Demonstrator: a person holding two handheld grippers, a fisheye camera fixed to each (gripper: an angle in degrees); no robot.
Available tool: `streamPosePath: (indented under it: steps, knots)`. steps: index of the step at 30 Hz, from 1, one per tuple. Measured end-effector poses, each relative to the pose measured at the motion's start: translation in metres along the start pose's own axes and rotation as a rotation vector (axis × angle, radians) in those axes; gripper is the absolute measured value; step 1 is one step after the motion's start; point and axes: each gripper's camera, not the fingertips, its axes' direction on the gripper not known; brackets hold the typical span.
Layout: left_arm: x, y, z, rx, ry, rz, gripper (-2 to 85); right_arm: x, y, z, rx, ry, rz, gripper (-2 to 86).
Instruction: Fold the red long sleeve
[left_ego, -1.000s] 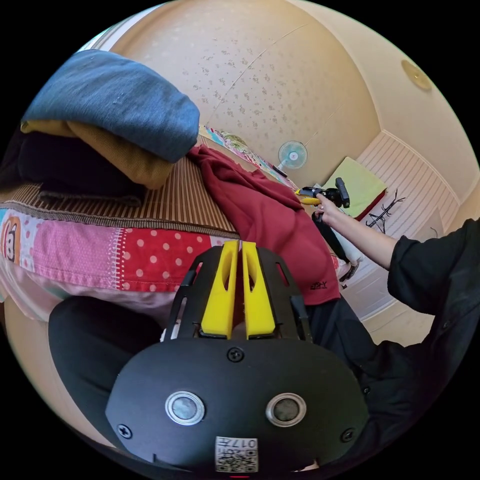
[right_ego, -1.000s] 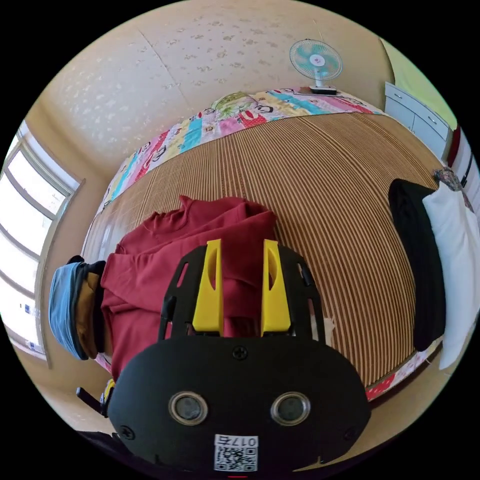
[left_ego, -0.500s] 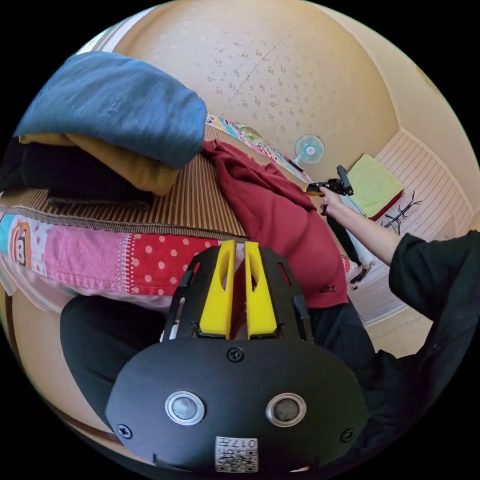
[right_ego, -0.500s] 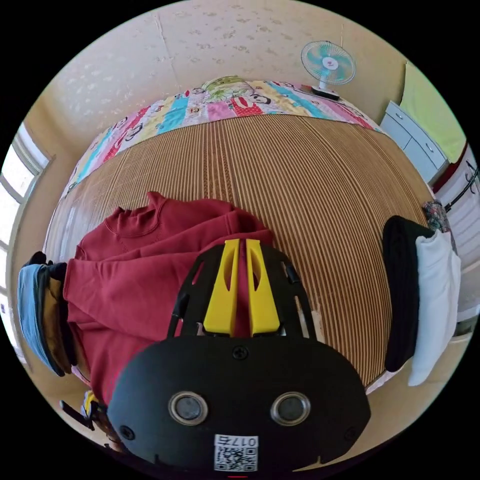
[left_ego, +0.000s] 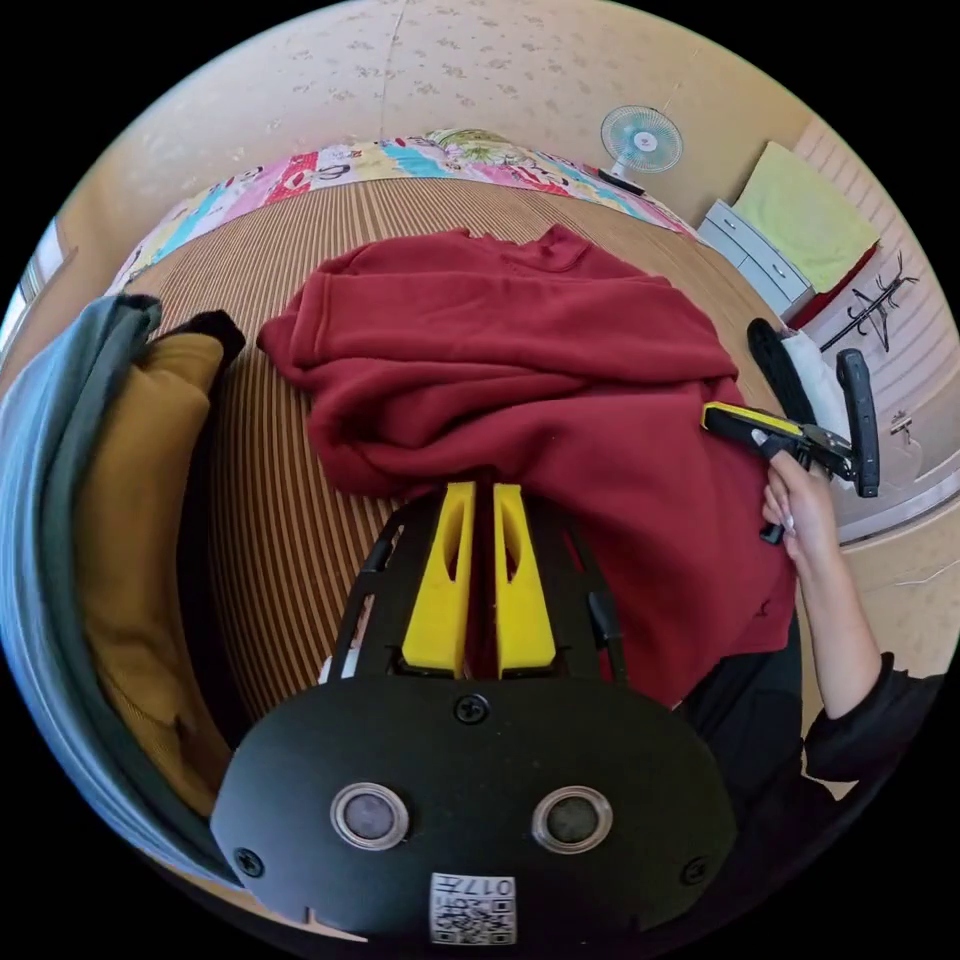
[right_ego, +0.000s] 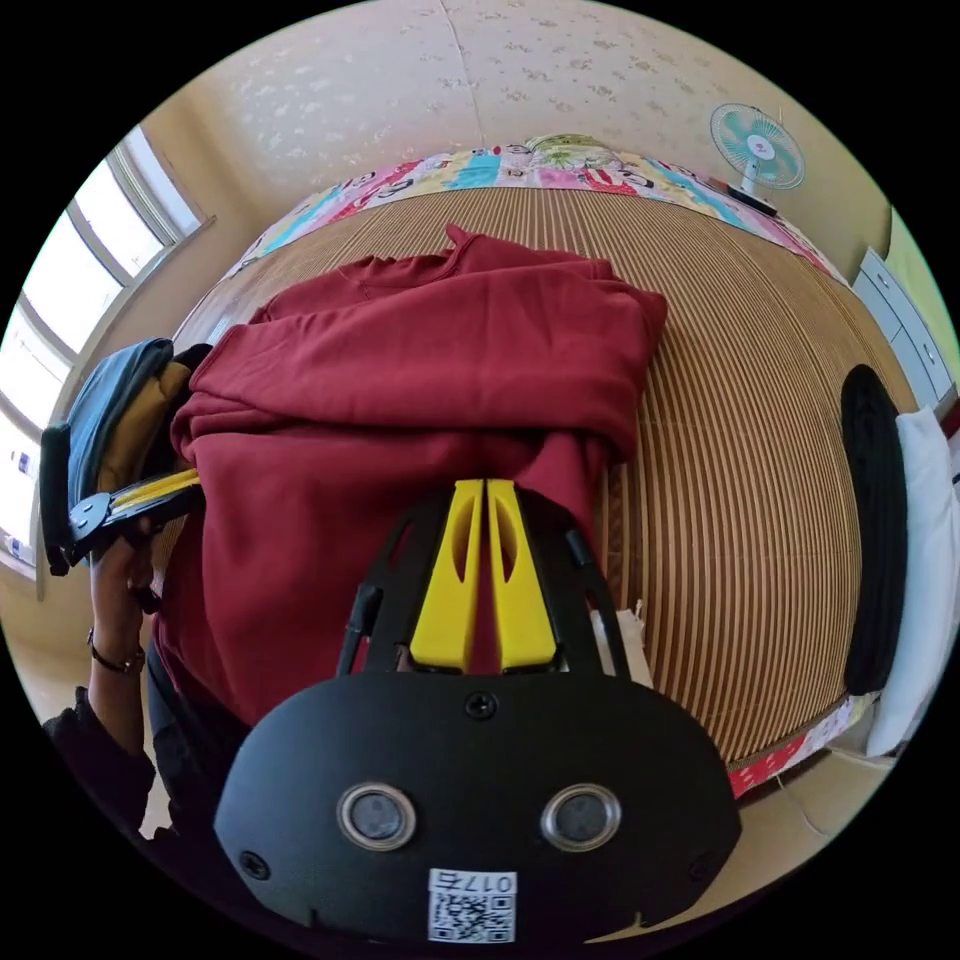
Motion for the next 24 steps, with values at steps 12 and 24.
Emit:
streamPosePath:
  steps: [12, 24]
  knots:
    - [-0.006, -0.102, 0.035, 0.106, -0.163, -0.060, 3.9, -0.047, -0.104, 0.031, 0.091, 0.387, -0.091, 0.4]
    - [-0.033, 0.149, -0.103, 0.302, 0.065, -0.365, 7.9, -0.019, -0.119, -0.037, 0.109, 0.308, -0.066, 0.4]
